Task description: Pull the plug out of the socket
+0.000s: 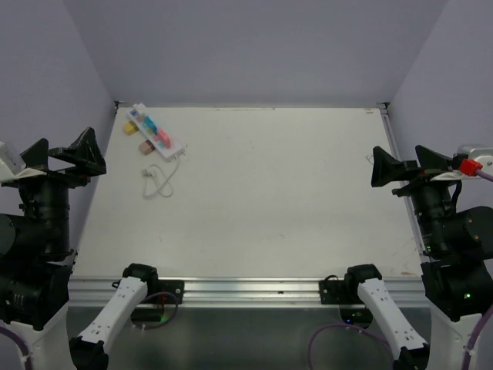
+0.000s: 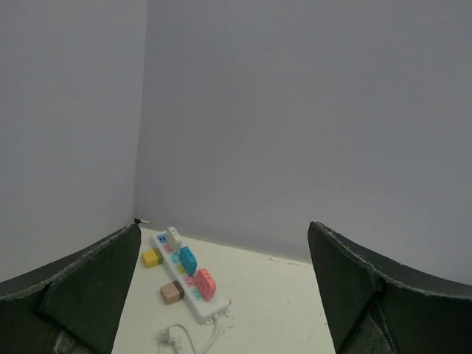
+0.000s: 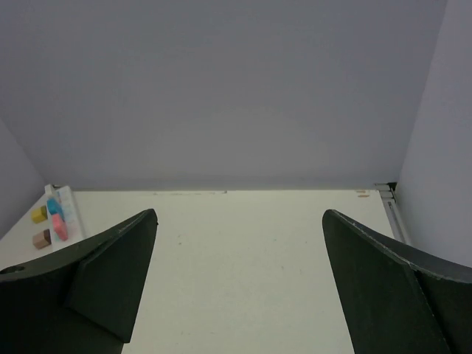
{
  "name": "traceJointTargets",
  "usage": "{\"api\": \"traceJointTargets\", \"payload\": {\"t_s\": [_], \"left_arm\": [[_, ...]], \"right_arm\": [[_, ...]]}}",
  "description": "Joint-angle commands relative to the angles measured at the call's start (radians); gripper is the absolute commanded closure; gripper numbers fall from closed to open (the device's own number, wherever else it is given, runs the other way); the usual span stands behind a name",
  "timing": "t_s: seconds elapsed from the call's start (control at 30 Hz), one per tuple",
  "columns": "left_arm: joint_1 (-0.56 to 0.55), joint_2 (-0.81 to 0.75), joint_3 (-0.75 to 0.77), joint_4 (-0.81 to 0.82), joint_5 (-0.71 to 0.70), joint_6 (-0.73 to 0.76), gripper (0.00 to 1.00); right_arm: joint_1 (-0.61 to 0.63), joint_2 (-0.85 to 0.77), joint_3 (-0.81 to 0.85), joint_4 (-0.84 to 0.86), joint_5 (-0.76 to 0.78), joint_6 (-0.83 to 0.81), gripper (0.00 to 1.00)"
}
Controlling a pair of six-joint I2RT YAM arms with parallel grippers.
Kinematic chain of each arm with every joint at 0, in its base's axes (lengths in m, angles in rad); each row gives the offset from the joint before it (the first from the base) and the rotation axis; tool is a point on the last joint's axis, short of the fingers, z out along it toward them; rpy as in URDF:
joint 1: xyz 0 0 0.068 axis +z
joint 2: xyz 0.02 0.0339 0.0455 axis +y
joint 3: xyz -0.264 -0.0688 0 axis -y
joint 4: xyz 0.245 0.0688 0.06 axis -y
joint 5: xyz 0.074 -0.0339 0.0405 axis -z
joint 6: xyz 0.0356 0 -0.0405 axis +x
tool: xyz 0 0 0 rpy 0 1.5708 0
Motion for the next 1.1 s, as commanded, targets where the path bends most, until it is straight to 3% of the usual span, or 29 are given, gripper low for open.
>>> {"api": "traceJointTargets", "payload": {"t_s": [0.0, 0.5, 0.77, 0.97, 1.07], "left_arm": [[-0.005, -0.001, 0.007, 0.007, -0.012, -0.011, 0.0], [-0.005, 0.038, -0.118, 0.03, -0.077, -0.056, 0.0], [-0.005, 0.241, -0.274, 0.013, -0.063, -0.158, 0.0], [-0.003, 0.472, -0.45, 0.169, 0.003, -0.284, 0.0], [-0.002, 0.6, -0.507, 0.26, -0.044, -0.353, 0.0]], "right_arm": [[0.004, -0.01, 0.007, 0.035, -0.004, 0.004, 0.01], [0.004, -0.005, -0.102, 0.075, -0.056, 0.069, 0.01], [0.016, 0.039, -0.199, 0.067, -0.058, 0.083, 0.01], [0.024, 0.096, -0.225, -0.026, -0.056, 0.074, 0.01], [0.033, 0.098, -0.252, -0.021, -0.056, 0.073, 0.01]]}}
